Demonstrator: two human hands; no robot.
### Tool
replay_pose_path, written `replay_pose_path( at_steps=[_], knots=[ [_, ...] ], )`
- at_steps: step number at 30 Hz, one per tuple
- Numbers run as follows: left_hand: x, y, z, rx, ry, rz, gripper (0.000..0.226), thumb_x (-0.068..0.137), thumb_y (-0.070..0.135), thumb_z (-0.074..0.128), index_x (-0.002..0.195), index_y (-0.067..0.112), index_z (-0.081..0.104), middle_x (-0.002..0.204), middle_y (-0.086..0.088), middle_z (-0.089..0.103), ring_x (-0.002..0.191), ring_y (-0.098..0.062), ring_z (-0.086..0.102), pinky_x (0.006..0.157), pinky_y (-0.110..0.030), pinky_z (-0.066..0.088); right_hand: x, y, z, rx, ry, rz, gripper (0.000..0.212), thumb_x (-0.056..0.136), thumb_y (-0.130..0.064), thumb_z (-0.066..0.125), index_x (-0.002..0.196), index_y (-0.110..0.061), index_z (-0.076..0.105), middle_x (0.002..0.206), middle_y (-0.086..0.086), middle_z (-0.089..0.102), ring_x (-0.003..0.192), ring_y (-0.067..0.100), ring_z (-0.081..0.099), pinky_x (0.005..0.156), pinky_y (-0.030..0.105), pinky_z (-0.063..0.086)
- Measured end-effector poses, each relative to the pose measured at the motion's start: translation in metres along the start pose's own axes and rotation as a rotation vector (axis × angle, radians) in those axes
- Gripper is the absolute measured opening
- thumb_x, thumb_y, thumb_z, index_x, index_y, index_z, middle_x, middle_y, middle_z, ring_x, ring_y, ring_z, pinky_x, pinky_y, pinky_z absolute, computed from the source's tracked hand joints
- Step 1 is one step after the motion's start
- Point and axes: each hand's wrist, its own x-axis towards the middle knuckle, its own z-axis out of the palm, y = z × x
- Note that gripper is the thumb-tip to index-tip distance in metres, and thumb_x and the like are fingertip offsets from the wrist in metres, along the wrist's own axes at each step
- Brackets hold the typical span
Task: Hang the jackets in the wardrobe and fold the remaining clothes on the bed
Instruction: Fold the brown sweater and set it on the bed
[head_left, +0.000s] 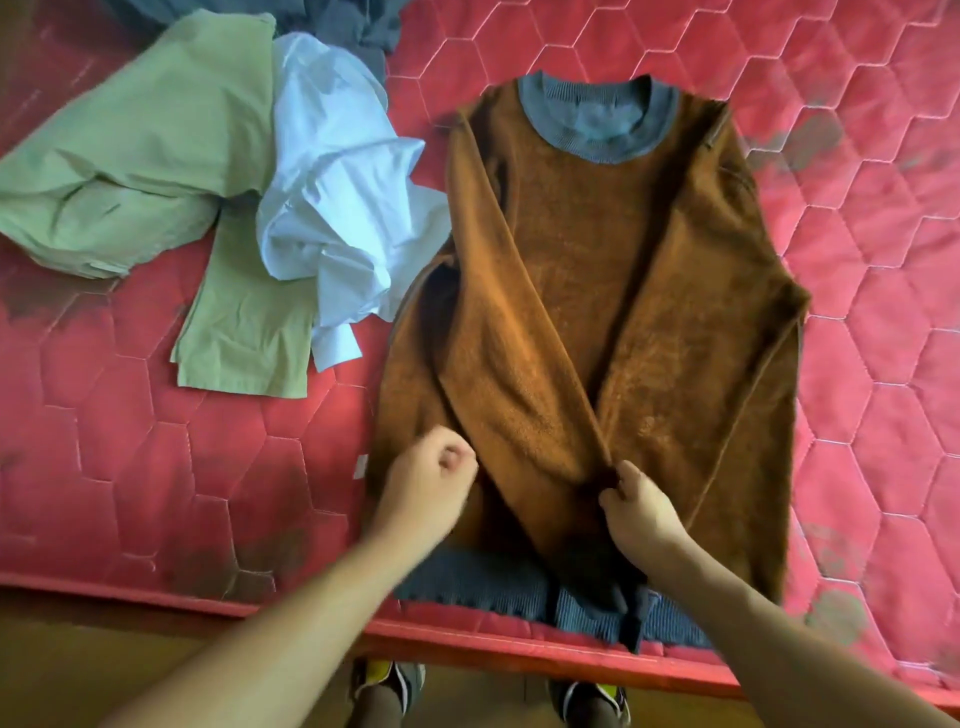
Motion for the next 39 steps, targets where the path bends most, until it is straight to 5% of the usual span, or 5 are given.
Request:
replay_pose_path(
  at_steps=[4, 12, 16, 23, 39],
  knots=[
    [0.079, 0.007, -0.028, -0.253, 0.186, -0.020, 0.016, 0.092, 0.027, 0.065, 0.108, 0.027, 0.065, 0.097, 0.007, 0.067, 0.089, -0.001, 0.065, 0.085, -0.019, 0.051, -0.003, -0.022, -0.014, -0.331, 0.046, -0.138, 0.036, 0.089, -0.036, 0.053, 0.123, -0.025, 0.047, 0.099, 0.004, 0.065, 0.088, 0.030, 0.065, 0.073, 0.036, 0.051],
    [0.198, 0.077, -0.029, -0.801, -0.051, -0.335, 0.029, 0.095, 0.046, 0.063, 0.116, 0.026, 0.068, 0.106, 0.000, 0.077, 0.099, -0.021, 0.074, 0.086, -0.038, 0.060, 0.109, -0.192, -0.043, 0.172, 0.130, -0.270, 0.058, 0.092, -0.056, 0.063, 0.138, -0.027, 0.045, 0.094, -0.016, 0.053, 0.080, 0.005, 0.059, 0.054, 0.019, 0.042],
    [0.201, 0.085, -0.030, -0.783, -0.141, -0.400, 0.036, 0.097, 0.059, 0.052, 0.115, 0.032, 0.067, 0.106, 0.000, 0.077, 0.098, -0.024, 0.074, 0.083, -0.042, 0.060, 0.136, -0.231, -0.035, 0.138, 0.055, -0.264, 0.016, 0.097, -0.034, 0.059, 0.094, -0.018, 0.063, 0.081, -0.008, 0.059, 0.072, 0.011, 0.060, 0.048, 0.021, 0.039],
    [0.212, 0.078, -0.052, -1.308, 0.040, -0.364, 0.039, 0.109, 0.034, 0.040, 0.138, 0.014, 0.058, 0.130, -0.011, 0.068, 0.116, -0.030, 0.067, 0.104, -0.046, 0.052, 0.131, -0.185, -0.073, 0.409, 0.133, -0.039, 0.028, 0.097, -0.034, 0.050, 0.109, -0.023, 0.072, 0.103, -0.001, 0.072, 0.094, 0.017, 0.067, 0.084, 0.033, 0.056],
    [0.131, 0.019, -0.017, -0.859, -0.479, -0.378, 0.056, 0.074, 0.027, 0.084, 0.125, 0.031, 0.062, 0.124, 0.001, 0.071, 0.112, -0.023, 0.070, 0.087, -0.050, 0.057, 0.083, -0.110, -0.049, 0.631, -0.323, 0.168, 0.037, 0.080, -0.033, 0.080, 0.112, -0.015, 0.075, 0.114, 0.013, 0.075, 0.106, 0.033, 0.071, 0.100, 0.053, 0.054]
  ],
)
